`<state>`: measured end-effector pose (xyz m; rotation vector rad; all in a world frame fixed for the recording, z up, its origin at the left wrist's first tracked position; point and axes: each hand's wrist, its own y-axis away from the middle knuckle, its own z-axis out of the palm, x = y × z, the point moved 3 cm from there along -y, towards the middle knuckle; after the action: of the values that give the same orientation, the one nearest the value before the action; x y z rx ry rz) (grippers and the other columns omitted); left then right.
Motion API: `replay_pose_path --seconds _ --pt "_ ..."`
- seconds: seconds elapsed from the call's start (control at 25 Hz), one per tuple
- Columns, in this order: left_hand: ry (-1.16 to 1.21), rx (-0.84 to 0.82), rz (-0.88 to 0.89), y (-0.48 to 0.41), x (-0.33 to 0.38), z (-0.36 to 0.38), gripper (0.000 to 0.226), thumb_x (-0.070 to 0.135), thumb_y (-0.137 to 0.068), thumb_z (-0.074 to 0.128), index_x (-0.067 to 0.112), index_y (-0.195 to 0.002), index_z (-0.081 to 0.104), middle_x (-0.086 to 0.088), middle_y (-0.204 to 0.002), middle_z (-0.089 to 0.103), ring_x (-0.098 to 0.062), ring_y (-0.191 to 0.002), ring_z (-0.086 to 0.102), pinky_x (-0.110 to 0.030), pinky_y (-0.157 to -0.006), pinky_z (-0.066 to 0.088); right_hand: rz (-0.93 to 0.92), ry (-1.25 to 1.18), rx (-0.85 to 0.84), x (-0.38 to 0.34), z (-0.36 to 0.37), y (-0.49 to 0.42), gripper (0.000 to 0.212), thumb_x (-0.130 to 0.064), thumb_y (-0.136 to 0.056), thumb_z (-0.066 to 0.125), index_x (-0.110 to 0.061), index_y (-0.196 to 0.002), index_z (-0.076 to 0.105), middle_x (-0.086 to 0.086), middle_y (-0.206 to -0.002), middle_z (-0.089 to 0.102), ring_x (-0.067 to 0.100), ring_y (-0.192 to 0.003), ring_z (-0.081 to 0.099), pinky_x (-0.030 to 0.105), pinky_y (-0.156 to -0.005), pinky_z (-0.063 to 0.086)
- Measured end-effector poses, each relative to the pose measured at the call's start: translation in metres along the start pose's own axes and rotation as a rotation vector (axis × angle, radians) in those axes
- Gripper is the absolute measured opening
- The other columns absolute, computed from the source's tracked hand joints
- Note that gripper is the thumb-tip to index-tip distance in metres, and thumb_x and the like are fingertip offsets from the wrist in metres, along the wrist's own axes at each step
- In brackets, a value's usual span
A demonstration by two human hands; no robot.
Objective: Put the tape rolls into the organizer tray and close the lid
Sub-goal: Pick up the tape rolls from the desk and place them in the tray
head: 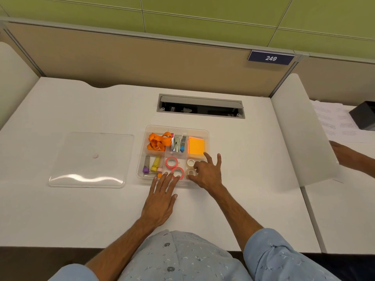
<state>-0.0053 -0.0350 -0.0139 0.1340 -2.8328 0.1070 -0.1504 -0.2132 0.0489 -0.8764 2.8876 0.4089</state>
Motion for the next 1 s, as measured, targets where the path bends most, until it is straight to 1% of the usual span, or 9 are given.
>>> replay_pose_path --seconds 0.16,0.28,0.36,0.44,0.52,0.56,0.72,0.84,1.0 --pt "0.015 0.011 -0.005 0.0 0.0 0.001 0.069 0.055 -0.11 0.033 0.027 -0.171 0.019 -0.011 -0.172 0.038 -0.035 -0.16 0.033 -0.052 -0.132 0.005 -0.02 -0.018 0.021 -0.002 -0.002 -0.001 0.05 -0.065 -0.089 0.063 -0.028 -0.121 0.073 -0.002 -0.139 0.069 0.025 -0.16 0.023 0.067 -0.126 -0.008" --pt "0.014 0.026 -0.001 -0.001 0.0 0.0 0.069 0.053 -0.109 0.036 0.026 -0.17 0.02 -0.011 -0.172 0.039 -0.035 -0.16 0.034 -0.052 -0.132 0.006 -0.023 -0.076 0.144 0.002 -0.002 -0.001 0.058 -0.067 -0.084 0.061 -0.023 -0.12 0.071 0.004 -0.136 0.07 0.029 -0.156 0.033 0.068 -0.125 0.002" --pt "0.017 0.031 0.003 0.0 0.002 0.0 0.069 0.051 -0.109 0.037 0.025 -0.17 0.019 -0.011 -0.171 0.039 -0.035 -0.16 0.034 -0.053 -0.131 0.009 0.008 -0.111 0.233 0.005 -0.001 -0.002 0.058 -0.064 -0.082 0.063 -0.02 -0.119 0.07 0.007 -0.135 0.07 0.031 -0.152 0.039 0.069 -0.125 0.01" --pt "0.02 0.024 0.005 0.0 0.003 0.0 0.069 0.051 -0.109 0.037 0.025 -0.171 0.018 -0.011 -0.172 0.038 -0.035 -0.16 0.033 -0.056 -0.132 0.014 0.043 -0.126 0.281 0.005 0.002 -0.004 0.061 -0.06 -0.083 0.064 -0.017 -0.126 0.065 0.009 -0.135 0.07 0.032 -0.152 0.039 0.068 -0.125 0.014" --pt "0.016 0.01 0.002 0.001 0.003 0.0 0.068 0.052 -0.109 0.035 0.025 -0.17 0.021 -0.011 -0.171 0.04 -0.035 -0.159 0.035 -0.059 -0.132 0.021 0.086 -0.138 0.295 0.001 0.005 -0.006 0.068 -0.057 -0.085 0.063 -0.015 -0.138 0.056 0.009 -0.136 0.07 0.032 -0.154 0.036 0.067 -0.125 0.013" --pt "0.012 0.005 0.0 0.001 0.003 0.0 0.067 0.053 -0.109 0.034 0.024 -0.169 0.023 -0.012 -0.17 0.042 -0.036 -0.158 0.037 -0.059 -0.132 0.021 0.105 -0.142 0.3 -0.001 0.007 -0.007 0.07 -0.056 -0.085 0.064 -0.016 -0.141 0.051 0.009 -0.135 0.07 0.032 -0.155 0.035 0.066 -0.125 0.012" --pt "0.005 0.004 -0.008 -0.001 0.002 0.001 0.069 0.054 -0.108 0.038 0.025 -0.169 0.026 -0.012 -0.17 0.042 -0.036 -0.157 0.038 -0.051 -0.132 0.005 0.158 -0.128 0.331 -0.007 0.017 -0.013 0.067 -0.052 -0.087 0.072 -0.019 -0.141 0.05 0.006 -0.135 0.071 0.03 -0.156 0.034 0.062 -0.125 0.006" --pt "-0.006 0.009 -0.002 0.001 0.0 0.001 0.07 0.054 -0.109 0.036 0.027 -0.171 0.018 -0.01 -0.172 0.039 -0.035 -0.159 0.034 -0.051 -0.132 0.004 0.17 -0.111 0.332 -0.009 0.021 -0.018 0.07 -0.053 -0.088 0.075 -0.018 -0.143 0.051 0.005 -0.139 0.069 0.029 -0.155 0.035 0.059 -0.124 0.002" --pt "-0.019 0.008 0.001 0.001 0.0 0.002 0.071 0.055 -0.109 0.035 0.029 -0.172 0.013 -0.009 -0.173 0.036 -0.033 -0.161 0.032 -0.051 -0.132 0.004 0.143 -0.122 0.347 -0.006 0.028 -0.021 0.066 -0.055 -0.093 0.067 -0.02 -0.146 0.05 0.002 -0.147 0.063 0.026 -0.156 0.031 0.061 -0.126 0.009"
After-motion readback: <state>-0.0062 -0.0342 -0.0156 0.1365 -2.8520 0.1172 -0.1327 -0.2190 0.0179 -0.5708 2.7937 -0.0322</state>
